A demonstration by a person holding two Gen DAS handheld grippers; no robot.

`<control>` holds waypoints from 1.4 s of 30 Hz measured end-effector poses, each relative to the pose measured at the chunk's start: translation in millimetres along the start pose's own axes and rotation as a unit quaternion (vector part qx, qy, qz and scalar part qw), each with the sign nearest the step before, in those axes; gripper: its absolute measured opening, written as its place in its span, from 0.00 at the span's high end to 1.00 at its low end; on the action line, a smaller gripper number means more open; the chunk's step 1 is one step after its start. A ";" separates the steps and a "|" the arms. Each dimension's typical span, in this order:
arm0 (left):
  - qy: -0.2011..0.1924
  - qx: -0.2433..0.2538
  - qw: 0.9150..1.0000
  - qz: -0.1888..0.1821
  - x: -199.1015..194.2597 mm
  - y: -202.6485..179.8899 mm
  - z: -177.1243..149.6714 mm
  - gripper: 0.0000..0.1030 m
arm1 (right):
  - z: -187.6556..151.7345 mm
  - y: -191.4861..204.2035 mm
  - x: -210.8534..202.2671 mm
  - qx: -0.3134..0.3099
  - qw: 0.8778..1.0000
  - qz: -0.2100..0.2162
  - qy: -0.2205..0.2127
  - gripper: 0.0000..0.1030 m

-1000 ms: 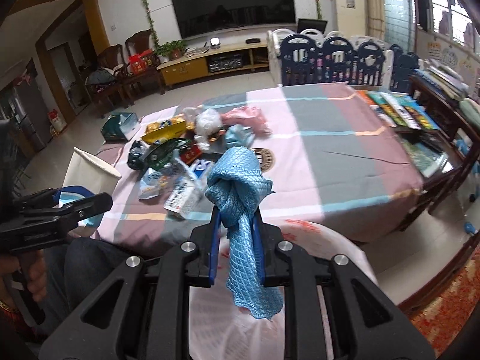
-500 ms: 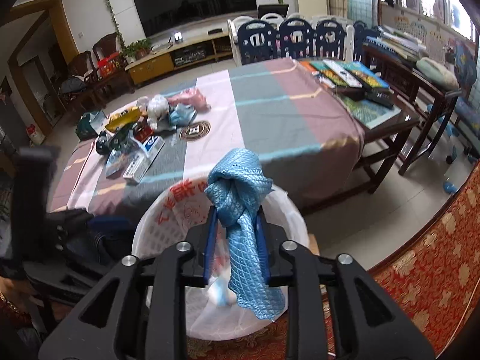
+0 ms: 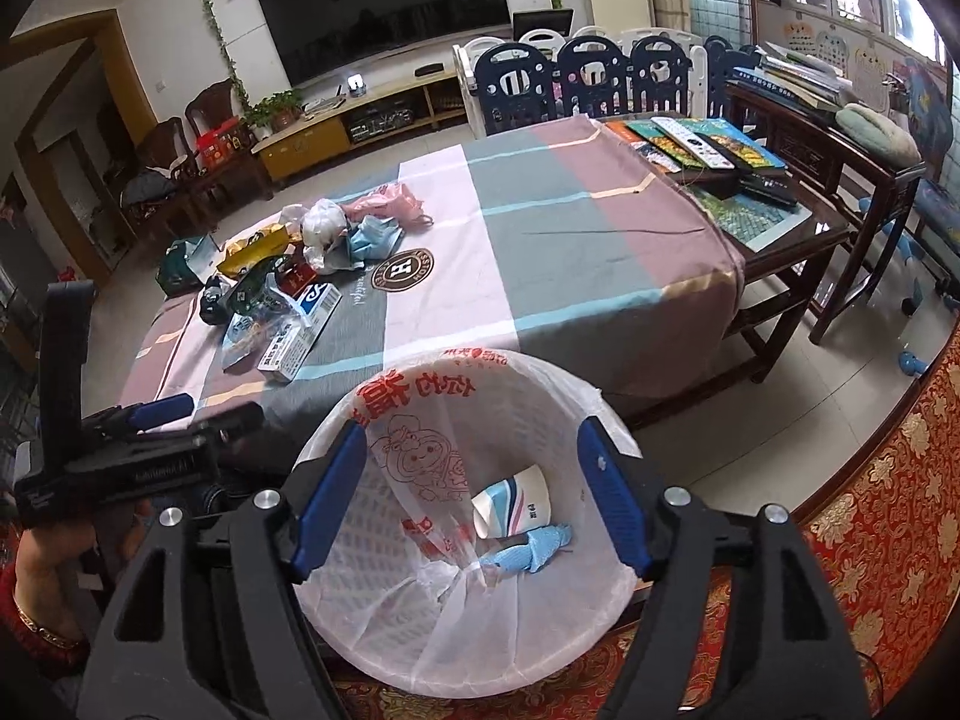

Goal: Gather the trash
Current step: 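Reach the right tool to the white ointment box and grasp it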

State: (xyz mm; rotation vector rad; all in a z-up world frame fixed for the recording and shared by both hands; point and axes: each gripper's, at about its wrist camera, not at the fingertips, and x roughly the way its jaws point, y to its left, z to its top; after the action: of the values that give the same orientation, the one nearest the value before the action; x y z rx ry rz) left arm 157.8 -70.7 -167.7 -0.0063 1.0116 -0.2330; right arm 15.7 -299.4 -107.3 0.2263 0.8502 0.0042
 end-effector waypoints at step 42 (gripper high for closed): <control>-0.158 -0.235 0.950 0.133 -34.9 276.4 -47.4 0.05 | 56.6 225.7 275.0 -0.077 0.987 -0.089 0.113 0.30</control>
State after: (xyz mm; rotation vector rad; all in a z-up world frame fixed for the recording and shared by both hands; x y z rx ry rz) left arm 152.9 210.6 -194.9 -0.3301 0.7179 0.2552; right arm 259.2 -64.4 -230.8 0.0026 1.0882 -0.0717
